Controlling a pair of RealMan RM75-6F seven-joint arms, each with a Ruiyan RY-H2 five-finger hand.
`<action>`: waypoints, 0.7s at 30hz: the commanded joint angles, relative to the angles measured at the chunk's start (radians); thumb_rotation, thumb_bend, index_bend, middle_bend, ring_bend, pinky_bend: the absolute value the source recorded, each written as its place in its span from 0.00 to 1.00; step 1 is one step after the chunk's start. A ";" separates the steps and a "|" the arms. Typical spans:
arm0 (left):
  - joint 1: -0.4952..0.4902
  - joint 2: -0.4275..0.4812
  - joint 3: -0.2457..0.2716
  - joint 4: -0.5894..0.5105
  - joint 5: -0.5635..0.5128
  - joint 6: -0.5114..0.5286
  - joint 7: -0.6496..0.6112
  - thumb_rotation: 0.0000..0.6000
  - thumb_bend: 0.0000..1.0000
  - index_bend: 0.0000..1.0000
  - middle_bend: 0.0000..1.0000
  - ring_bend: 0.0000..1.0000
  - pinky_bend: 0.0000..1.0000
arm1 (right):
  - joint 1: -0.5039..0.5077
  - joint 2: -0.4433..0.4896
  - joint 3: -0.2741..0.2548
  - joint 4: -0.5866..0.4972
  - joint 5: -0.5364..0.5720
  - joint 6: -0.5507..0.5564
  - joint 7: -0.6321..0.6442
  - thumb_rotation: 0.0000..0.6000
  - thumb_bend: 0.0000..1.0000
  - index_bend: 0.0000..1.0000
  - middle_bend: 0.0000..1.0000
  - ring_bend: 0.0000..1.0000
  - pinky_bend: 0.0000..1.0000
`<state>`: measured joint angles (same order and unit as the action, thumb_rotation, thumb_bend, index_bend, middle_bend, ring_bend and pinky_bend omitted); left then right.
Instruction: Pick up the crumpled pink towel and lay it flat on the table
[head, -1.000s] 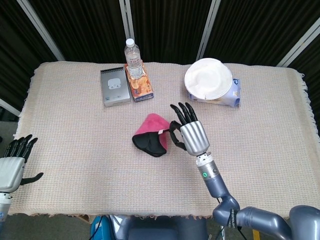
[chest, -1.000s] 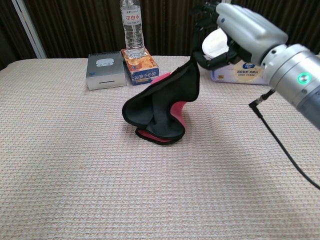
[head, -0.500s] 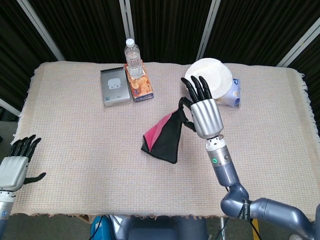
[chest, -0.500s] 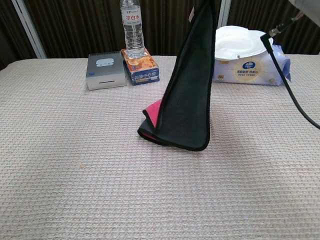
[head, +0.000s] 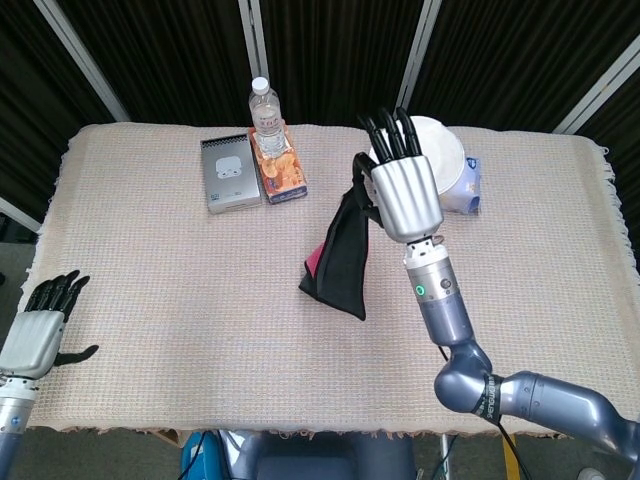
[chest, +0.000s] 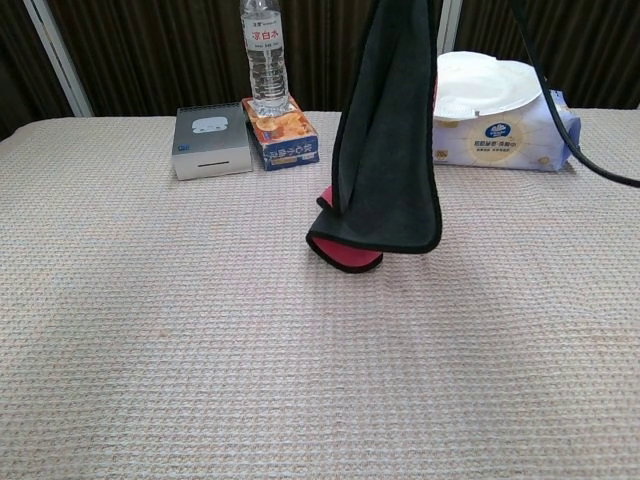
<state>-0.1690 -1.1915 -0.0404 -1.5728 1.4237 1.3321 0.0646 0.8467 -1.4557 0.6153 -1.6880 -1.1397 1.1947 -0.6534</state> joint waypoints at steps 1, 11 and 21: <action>-0.008 -0.004 -0.006 -0.009 -0.009 -0.011 -0.006 1.00 0.00 0.00 0.00 0.00 0.01 | 0.036 0.021 0.022 0.030 0.045 -0.014 -0.030 1.00 0.48 0.59 0.14 0.01 0.00; -0.095 -0.009 -0.090 -0.110 -0.047 -0.068 -0.007 1.00 0.00 0.00 0.00 0.00 0.02 | 0.065 0.079 0.013 0.038 0.075 -0.017 -0.006 1.00 0.47 0.59 0.14 0.01 0.00; -0.245 -0.103 -0.266 -0.171 -0.165 -0.081 0.107 1.00 0.00 0.03 0.00 0.00 0.02 | 0.089 0.099 -0.015 0.023 0.088 0.003 0.001 1.00 0.47 0.59 0.14 0.01 0.00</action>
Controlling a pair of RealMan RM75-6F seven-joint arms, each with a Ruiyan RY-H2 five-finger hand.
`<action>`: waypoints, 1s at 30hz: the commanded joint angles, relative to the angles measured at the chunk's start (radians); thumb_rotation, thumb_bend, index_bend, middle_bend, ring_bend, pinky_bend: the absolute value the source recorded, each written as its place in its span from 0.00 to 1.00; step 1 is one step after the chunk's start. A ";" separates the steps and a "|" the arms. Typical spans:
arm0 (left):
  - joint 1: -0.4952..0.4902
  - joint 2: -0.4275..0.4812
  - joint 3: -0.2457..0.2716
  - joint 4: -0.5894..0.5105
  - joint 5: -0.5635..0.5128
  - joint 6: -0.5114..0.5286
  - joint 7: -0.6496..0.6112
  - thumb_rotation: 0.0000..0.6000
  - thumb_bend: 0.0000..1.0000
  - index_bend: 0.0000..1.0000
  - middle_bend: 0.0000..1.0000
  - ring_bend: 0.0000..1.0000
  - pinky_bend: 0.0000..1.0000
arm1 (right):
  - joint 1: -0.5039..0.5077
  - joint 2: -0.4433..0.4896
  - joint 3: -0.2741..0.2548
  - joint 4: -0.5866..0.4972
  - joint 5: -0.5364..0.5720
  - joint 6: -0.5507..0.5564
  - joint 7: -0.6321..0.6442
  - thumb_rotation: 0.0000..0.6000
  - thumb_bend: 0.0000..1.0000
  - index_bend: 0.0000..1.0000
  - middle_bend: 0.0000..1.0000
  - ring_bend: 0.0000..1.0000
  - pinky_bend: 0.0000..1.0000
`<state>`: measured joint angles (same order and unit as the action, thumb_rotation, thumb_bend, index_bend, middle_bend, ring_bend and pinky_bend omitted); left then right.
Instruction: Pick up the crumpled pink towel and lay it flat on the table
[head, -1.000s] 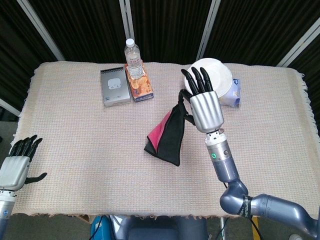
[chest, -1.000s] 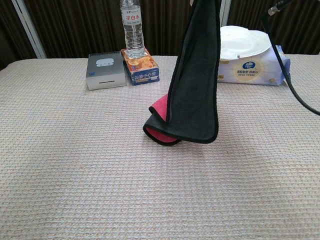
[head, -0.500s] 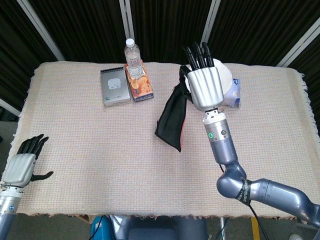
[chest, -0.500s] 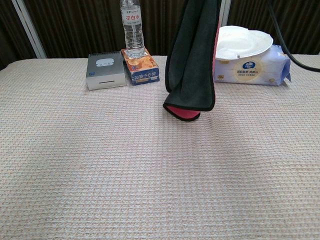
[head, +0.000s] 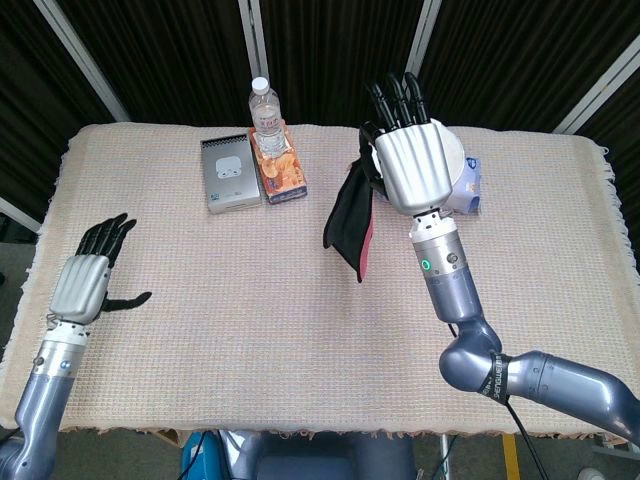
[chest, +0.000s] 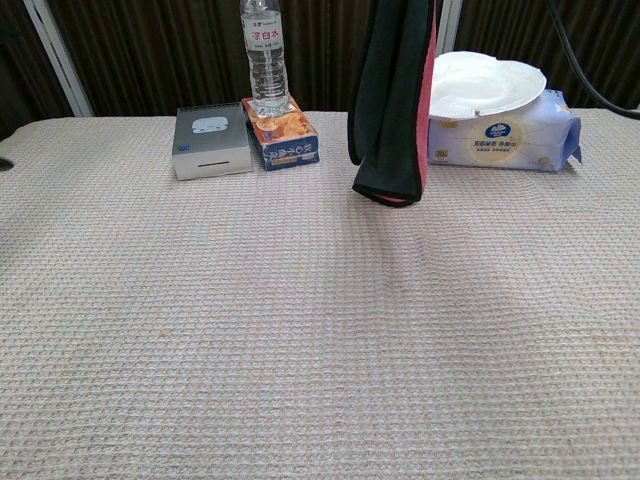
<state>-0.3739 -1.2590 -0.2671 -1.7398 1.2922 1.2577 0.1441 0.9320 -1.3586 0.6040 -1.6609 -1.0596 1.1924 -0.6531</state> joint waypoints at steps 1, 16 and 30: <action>-0.058 -0.052 -0.055 -0.001 -0.045 -0.009 0.034 1.00 0.00 0.04 0.00 0.00 0.02 | 0.006 0.004 -0.006 -0.005 0.013 0.007 -0.001 1.00 0.47 0.59 0.14 0.01 0.00; -0.246 -0.328 -0.131 0.085 -0.202 -0.035 0.122 1.00 0.00 0.00 0.00 0.00 0.02 | 0.055 0.009 -0.022 -0.038 0.089 0.051 -0.072 1.00 0.48 0.59 0.14 0.01 0.00; -0.368 -0.541 -0.169 0.222 -0.225 -0.023 0.107 1.00 0.00 0.00 0.00 0.00 0.02 | 0.093 0.004 -0.044 -0.068 0.156 0.101 -0.144 1.00 0.48 0.59 0.14 0.01 0.00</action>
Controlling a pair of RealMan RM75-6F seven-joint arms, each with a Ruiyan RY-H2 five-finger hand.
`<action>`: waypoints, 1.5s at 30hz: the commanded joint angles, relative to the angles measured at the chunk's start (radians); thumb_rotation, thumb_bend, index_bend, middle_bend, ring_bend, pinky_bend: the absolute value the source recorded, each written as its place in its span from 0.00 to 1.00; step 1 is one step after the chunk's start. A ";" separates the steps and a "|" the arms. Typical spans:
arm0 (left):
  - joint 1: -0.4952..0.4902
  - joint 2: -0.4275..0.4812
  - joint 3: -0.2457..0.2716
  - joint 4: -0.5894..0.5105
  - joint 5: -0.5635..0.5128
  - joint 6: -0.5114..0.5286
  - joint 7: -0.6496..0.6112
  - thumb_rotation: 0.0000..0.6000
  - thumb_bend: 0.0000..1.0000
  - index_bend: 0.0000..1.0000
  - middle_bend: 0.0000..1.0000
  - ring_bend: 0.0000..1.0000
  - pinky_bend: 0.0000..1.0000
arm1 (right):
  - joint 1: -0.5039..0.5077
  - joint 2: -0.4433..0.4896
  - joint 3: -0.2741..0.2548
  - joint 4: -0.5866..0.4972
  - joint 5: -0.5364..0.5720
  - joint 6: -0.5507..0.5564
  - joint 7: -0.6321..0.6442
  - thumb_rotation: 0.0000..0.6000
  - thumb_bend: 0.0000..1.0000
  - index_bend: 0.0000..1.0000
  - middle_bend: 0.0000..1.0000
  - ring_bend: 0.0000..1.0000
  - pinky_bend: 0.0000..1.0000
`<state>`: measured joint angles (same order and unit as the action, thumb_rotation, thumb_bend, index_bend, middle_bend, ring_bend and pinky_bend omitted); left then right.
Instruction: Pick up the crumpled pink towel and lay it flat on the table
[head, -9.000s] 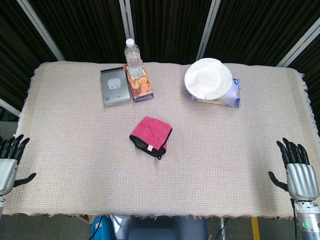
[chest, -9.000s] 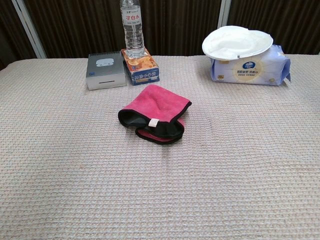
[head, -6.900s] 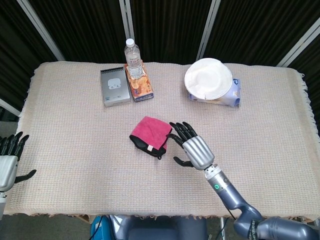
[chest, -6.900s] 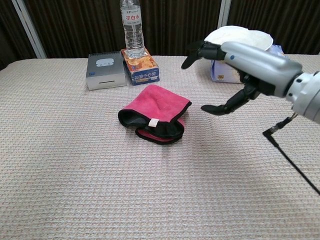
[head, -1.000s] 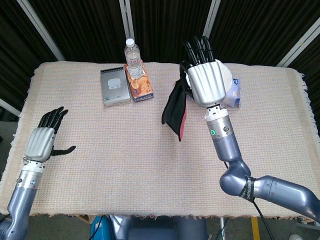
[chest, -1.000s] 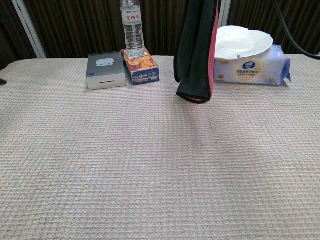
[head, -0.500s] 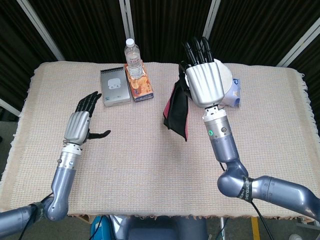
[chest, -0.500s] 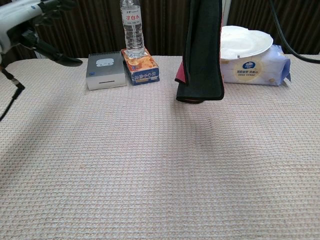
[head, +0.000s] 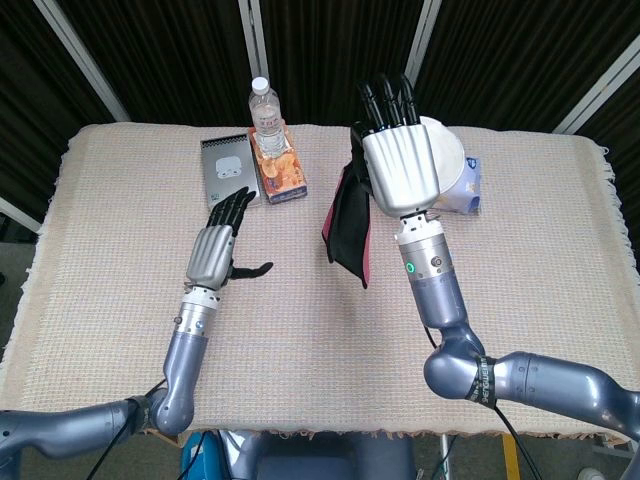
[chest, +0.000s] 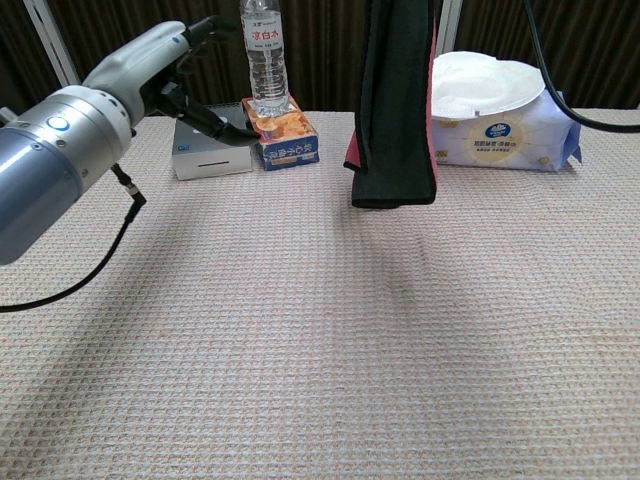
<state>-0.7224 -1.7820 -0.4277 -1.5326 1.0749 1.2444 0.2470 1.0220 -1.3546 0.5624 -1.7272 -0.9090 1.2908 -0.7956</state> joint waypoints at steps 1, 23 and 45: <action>-0.030 -0.026 -0.010 0.020 -0.009 -0.013 0.012 1.00 0.00 0.00 0.00 0.00 0.02 | 0.005 0.000 -0.003 -0.004 0.010 0.004 -0.002 1.00 0.48 0.59 0.14 0.01 0.00; -0.136 -0.195 -0.050 0.154 -0.045 0.008 0.030 1.00 0.00 0.00 0.00 0.00 0.02 | 0.056 -0.006 -0.005 -0.044 0.081 0.051 -0.035 1.00 0.47 0.59 0.14 0.01 0.00; -0.218 -0.305 -0.091 0.263 -0.023 0.001 -0.023 1.00 0.00 0.00 0.00 0.00 0.02 | 0.066 0.014 -0.004 -0.108 0.113 0.082 -0.011 1.00 0.47 0.59 0.14 0.02 0.00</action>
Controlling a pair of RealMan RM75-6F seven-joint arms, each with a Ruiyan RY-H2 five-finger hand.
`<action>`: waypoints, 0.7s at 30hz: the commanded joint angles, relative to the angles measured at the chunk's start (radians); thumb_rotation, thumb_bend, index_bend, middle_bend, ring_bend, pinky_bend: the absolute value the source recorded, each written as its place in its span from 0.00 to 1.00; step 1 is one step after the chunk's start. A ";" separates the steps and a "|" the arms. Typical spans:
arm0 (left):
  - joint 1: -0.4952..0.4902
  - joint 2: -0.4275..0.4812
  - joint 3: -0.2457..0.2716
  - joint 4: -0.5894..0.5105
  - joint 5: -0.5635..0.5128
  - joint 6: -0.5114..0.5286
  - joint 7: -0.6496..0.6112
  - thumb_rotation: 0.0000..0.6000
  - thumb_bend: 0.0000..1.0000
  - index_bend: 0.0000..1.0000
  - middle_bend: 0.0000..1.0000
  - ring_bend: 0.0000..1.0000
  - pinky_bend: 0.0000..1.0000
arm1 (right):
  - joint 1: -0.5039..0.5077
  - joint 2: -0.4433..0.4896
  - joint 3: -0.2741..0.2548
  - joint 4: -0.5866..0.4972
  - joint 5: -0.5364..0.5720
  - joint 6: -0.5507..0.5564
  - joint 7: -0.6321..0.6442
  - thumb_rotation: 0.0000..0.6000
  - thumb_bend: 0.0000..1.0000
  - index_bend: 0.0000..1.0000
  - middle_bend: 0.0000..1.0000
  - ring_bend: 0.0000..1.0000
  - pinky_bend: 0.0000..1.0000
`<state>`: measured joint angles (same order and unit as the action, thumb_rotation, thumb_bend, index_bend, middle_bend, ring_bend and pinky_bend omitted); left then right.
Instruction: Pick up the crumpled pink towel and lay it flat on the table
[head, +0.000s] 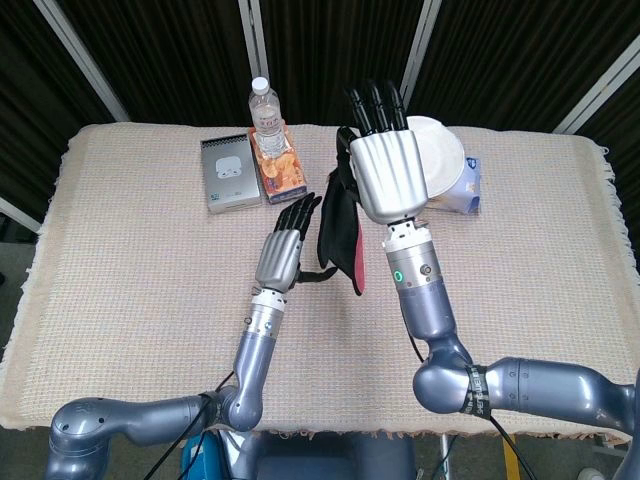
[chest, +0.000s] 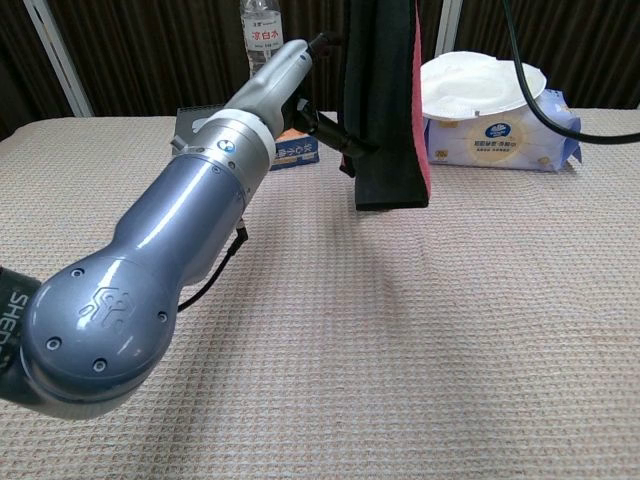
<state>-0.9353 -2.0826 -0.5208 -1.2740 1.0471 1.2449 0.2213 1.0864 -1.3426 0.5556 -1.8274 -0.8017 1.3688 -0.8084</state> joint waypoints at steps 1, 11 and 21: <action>-0.010 -0.009 0.001 0.011 0.006 0.001 0.004 1.00 0.00 0.00 0.00 0.00 0.02 | 0.002 0.003 0.004 -0.014 0.008 0.006 0.002 1.00 0.47 0.59 0.14 0.02 0.00; -0.042 -0.050 -0.018 0.111 0.033 0.020 -0.017 1.00 0.06 0.00 0.00 0.00 0.02 | 0.005 0.019 0.001 -0.044 0.011 0.021 0.000 1.00 0.47 0.59 0.14 0.02 0.00; -0.025 -0.011 -0.037 0.220 0.023 -0.016 -0.083 1.00 0.08 0.00 0.00 0.00 0.02 | -0.004 0.037 -0.004 -0.064 0.019 0.030 0.014 1.00 0.47 0.59 0.14 0.02 0.00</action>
<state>-0.9633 -2.1043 -0.5525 -1.0686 1.0751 1.2416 0.1513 1.0829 -1.3060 0.5526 -1.8910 -0.7822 1.3992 -0.7947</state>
